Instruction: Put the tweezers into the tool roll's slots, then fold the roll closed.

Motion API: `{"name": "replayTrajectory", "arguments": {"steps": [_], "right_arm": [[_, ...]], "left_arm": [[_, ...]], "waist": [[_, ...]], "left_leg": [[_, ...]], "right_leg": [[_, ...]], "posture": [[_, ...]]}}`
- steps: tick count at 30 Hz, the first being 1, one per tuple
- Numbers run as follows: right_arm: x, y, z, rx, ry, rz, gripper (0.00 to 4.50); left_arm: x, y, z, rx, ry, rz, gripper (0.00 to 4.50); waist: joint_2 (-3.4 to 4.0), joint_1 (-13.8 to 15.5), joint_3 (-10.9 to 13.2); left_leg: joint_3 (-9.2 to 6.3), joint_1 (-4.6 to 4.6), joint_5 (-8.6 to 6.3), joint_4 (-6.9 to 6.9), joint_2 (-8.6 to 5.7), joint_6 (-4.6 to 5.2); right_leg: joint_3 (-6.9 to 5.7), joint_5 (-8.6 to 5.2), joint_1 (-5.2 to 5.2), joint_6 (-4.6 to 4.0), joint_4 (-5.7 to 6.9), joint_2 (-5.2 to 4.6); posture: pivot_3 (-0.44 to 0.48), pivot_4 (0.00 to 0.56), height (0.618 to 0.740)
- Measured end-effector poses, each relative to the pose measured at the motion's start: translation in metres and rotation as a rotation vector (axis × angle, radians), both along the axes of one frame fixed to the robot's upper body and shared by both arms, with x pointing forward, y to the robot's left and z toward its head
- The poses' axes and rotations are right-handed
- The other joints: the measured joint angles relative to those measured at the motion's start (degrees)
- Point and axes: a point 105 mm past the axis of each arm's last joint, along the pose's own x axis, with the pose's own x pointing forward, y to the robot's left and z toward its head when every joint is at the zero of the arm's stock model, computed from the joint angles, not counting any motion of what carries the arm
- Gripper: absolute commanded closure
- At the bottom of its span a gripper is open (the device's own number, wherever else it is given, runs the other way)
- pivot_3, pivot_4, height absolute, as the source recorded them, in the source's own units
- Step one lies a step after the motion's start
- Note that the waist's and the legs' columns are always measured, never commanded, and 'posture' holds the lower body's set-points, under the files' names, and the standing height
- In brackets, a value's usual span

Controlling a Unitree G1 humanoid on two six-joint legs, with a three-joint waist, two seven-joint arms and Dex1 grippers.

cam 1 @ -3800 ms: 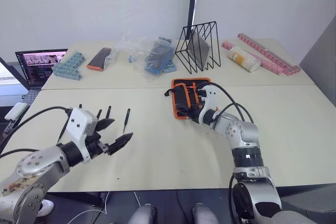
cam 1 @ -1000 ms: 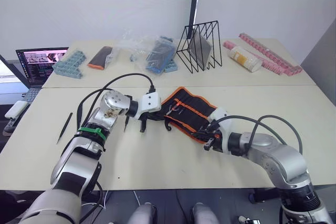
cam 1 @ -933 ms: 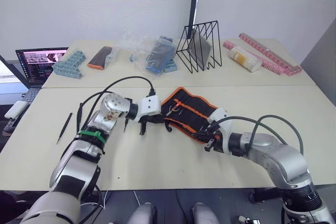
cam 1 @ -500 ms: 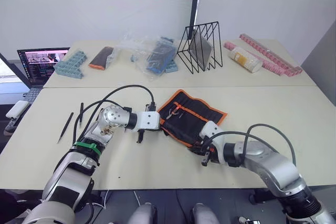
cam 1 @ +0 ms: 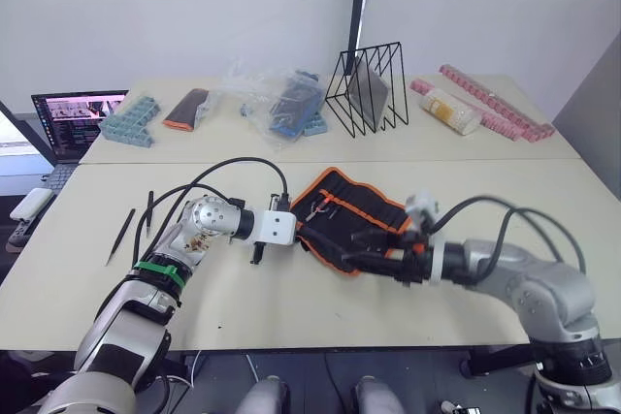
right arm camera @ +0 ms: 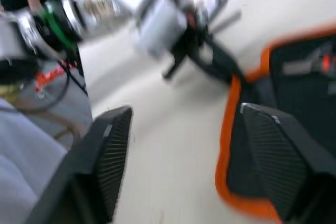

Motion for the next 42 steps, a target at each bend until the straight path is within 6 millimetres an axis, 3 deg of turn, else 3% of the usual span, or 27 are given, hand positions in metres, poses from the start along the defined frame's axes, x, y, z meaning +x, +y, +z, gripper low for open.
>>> {"name": "replayTrajectory", "arguments": {"steps": [3,4,7,13,16,19,24,26,29,32,33,36,42], "right_arm": [[0.017,0.005,-0.014,-0.068,0.011,-0.068,0.05],[0.023,0.007,-0.023,-0.086,0.027,-0.091,0.31],[0.034,0.017,-0.051,-0.133,0.075,-0.138,1.38],[0.034,0.023,-0.085,-0.213,0.117,-0.155,3.44],[0.038,0.020,-0.090,-0.229,0.103,-0.175,4.42],[0.041,0.021,-0.094,-0.248,0.094,-0.175,4.50],[0.041,0.026,-0.096,-0.252,0.082,-0.145,4.50],[0.042,0.025,-0.097,-0.262,0.073,-0.143,4.50],[0.043,0.023,-0.098,-0.272,0.067,-0.146,4.50],[0.043,0.023,-0.101,-0.286,0.067,-0.144,4.50],[0.043,0.024,-0.101,-0.288,0.066,-0.142,4.50],[0.043,0.026,-0.100,-0.295,0.057,-0.133,4.50],[0.041,0.023,-0.101,-0.307,0.031,-0.141,4.50]], "left_arm": [[0.000,-0.001,0.000,-0.003,-0.003,-0.002,4.50],[0.000,-0.001,0.000,-0.003,-0.004,-0.003,4.50],[0.000,0.000,0.001,-0.004,-0.005,-0.004,4.50],[0.000,0.001,0.001,-0.011,0.005,-0.001,4.50],[0.001,0.003,0.001,-0.019,0.021,0.012,4.50],[0.002,0.007,0.002,-0.080,0.118,0.067,3.58],[-0.013,0.039,0.010,-0.111,0.358,0.129,1.95],[-0.017,0.043,0.030,-0.220,0.441,0.154,1.30],[-0.017,0.030,0.066,-0.423,0.484,0.148,0.31],[-0.012,0.004,0.083,-0.581,0.515,0.164,0.31],[-0.011,-0.005,0.083,-0.616,0.535,0.181,0.54],[-0.005,-0.026,0.071,-0.684,0.586,0.268,1.50],[0.002,-0.032,0.021,-0.654,0.591,0.484,3.49]], "waist": [[0.00,0.01,0.00],[-0.01,-0.01,0.00],[0.00,-0.01,-0.01],[0.00,-0.08,-0.01],[0.00,-0.23,-0.02],[-0.01,-0.39,-0.03],[-0.04,-1.67,-0.07],[-0.06,-1.57,-0.07],[-0.13,-1.32,-0.12],[-0.14,-1.16,-0.12],[-0.14,-1.20,-0.13],[-0.16,-1.35,-0.14],[-0.14,-1.14,-0.15]], "left_leg": [[0.00,-0.01,0.00,0.00,-0.03,0.00],[0.01,-0.02,0.00,0.00,-0.03,0.00],[0.01,-0.10,0.01,0.00,-0.04,-0.01],[0.01,-0.12,0.01,0.00,-0.06,-0.01],[0.01,-0.07,0.01,0.00,-0.06,-0.01],[0.01,-0.06,0.01,0.00,-0.05,-0.01],[-0.02,-0.07,0.01,-0.03,0.01,-0.01],[-0.10,-0.08,0.01,-0.02,0.08,-0.01],[-0.15,0.08,0.00,-0.01,0.07,-0.01],[-0.16,0.59,-0.05,-0.06,0.07,0.03],[-0.16,0.63,-0.06,-0.06,0.07,0.05],[-0.16,0.59,-0.06,-0.06,0.07,0.05],[-0.16,0.60,-0.07,-0.09,0.03,0.04]], "right_leg": [[0.00,0.00,-0.02,0.00,0.00,-0.03],[0.01,0.00,-0.03,0.00,0.01,-0.03],[0.03,0.00,-0.15,0.00,0.06,-0.03],[0.02,0.00,-0.20,0.00,0.06,-0.04],[0.02,0.00,-0.15,0.00,0.06,0.00],[0.02,0.00,-0.15,0.00,0.09,0.04],[0.01,0.00,-0.22,0.00,0.12,0.11],[-0.03,0.00,-0.19,0.00,0.09,0.10],[-0.05,0.00,0.09,0.00,0.02,0.07],[-0.06,-0.02,0.63,0.04,-0.08,0.07],[-0.05,-0.03,0.66,0.05,-0.08,0.08],[-0.01,-0.03,0.58,0.06,-0.04,0.07],[0.05,-0.03,0.57,0.05,-0.06,0.03]], "posture": [[0.000,0.150,0.740],[0.000,0.150,0.740],[0.000,0.150,0.740],[0.000,0.150,0.740],[0.000,0.150,0.740],[0.000,0.150,0.740],[0.000,0.150,0.740],[0.000,0.150,0.740],[0.000,0.150,0.740],[0.000,0.150,0.740],[0.000,0.150,0.740],[0.000,0.150,0.740],[0.000,0.150,0.740]]}}
